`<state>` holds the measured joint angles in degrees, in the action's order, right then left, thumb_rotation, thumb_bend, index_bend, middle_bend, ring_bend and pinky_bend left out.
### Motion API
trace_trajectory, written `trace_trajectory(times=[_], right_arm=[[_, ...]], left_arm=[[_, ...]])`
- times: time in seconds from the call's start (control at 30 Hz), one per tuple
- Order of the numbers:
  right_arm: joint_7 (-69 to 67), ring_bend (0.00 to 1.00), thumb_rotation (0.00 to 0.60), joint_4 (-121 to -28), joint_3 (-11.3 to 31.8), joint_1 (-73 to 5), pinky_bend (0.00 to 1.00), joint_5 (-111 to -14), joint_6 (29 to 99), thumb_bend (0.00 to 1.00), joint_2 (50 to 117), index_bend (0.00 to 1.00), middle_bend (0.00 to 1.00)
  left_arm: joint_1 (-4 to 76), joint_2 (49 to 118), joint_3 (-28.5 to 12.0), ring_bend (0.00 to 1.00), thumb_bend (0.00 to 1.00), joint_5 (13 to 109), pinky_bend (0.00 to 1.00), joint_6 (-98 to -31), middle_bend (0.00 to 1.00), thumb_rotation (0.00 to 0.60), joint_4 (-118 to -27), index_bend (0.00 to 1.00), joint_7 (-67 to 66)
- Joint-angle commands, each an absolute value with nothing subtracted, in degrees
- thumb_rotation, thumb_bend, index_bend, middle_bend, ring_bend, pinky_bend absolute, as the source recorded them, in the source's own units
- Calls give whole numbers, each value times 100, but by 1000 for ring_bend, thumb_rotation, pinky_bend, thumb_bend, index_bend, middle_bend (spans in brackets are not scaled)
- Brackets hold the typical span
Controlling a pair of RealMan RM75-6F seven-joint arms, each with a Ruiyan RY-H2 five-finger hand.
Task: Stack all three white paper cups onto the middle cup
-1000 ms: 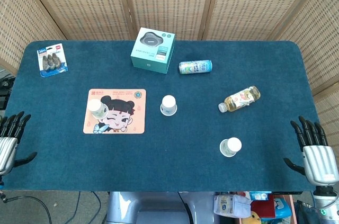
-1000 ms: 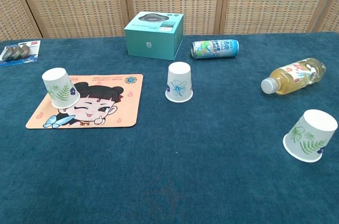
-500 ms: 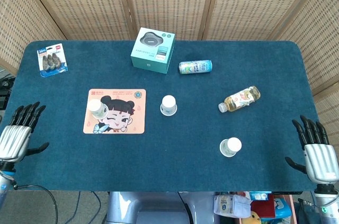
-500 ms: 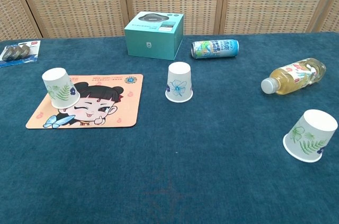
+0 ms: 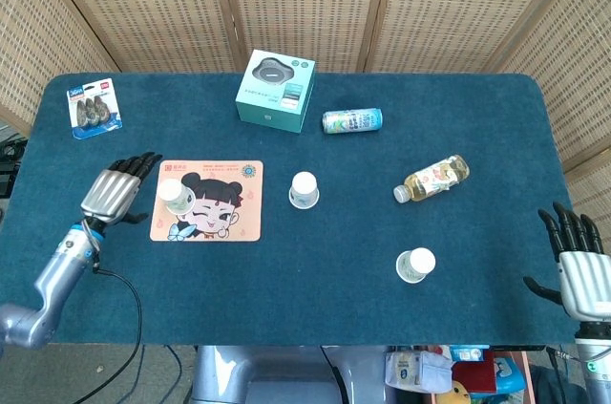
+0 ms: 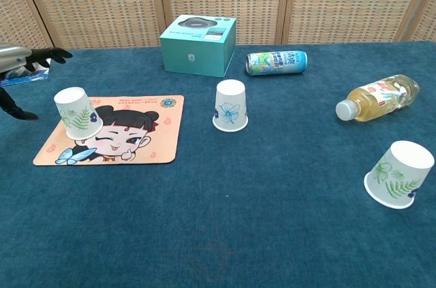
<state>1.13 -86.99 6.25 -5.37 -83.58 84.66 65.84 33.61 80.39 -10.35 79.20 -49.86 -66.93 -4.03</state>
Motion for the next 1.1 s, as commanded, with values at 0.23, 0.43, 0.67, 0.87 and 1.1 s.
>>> trace_trajectory(times=[0.23, 0.43, 0.67, 0.87, 1.1], right_arm=[[147, 0, 600, -8600, 711, -573, 0, -8154, 8376, 0, 6621, 45, 0], [169, 0, 600, -8566, 713, -587, 0, -8088, 8314, 0, 6638, 45, 0], [179, 0, 600, -8565, 710, -597, 0, -8056, 8277, 0, 6644, 45, 0], [170, 0, 600, -8581, 726, -608, 0, -8004, 8241, 0, 6631, 45, 0], [211, 0, 600, -8569, 744, -637, 0, -7917, 8157, 0, 6634, 45, 0]], left_arm=[[3966, 9031, -913, 324, 190, 8033, 282, -4655, 283, 600, -5438, 162, 251], [4079, 9267, -836, 415, 202, 8160, 326, -4837, 399, 600, -5095, 292, 383], [4099, 9255, -833, 430, 211, 8209, 329, -5103, 420, 600, -5103, 319, 555], [4192, 8715, -949, 431, 212, 8374, 335, -5459, 420, 600, -6064, 331, 608], [4800, 8359, -1466, 430, 212, 8395, 336, -5408, 420, 600, -7417, 331, -84]])
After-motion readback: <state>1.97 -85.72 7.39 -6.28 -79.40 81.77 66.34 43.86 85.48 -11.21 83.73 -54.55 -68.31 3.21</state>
